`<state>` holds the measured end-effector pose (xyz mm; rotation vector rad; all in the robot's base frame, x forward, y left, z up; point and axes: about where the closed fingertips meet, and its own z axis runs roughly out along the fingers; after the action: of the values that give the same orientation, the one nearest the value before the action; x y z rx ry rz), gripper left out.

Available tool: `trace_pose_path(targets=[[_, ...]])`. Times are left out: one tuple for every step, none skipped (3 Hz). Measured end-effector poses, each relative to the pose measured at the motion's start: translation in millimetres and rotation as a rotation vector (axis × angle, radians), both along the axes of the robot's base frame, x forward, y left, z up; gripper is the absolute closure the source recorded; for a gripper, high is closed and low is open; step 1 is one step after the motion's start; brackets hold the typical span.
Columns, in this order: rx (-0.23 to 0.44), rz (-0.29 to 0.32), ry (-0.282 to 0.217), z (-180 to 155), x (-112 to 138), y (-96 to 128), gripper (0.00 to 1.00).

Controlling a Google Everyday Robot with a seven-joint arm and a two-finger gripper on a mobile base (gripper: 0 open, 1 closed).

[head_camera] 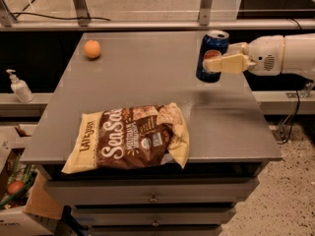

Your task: Move pepsi can near brown chip bag

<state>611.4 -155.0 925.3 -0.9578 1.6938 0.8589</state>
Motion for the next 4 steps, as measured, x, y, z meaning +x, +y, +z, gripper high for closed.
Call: trace_pose_path(targets=[[0.006, 0.043, 0.028, -14, -26, 1, 1.0], [0.017, 0.096, 0.065, -32, -50, 5, 1.0], [0.025, 0.141, 0.092, -49, -67, 5, 1.0], [0.043, 0.199, 0.099, -60, -84, 9, 1.0]])
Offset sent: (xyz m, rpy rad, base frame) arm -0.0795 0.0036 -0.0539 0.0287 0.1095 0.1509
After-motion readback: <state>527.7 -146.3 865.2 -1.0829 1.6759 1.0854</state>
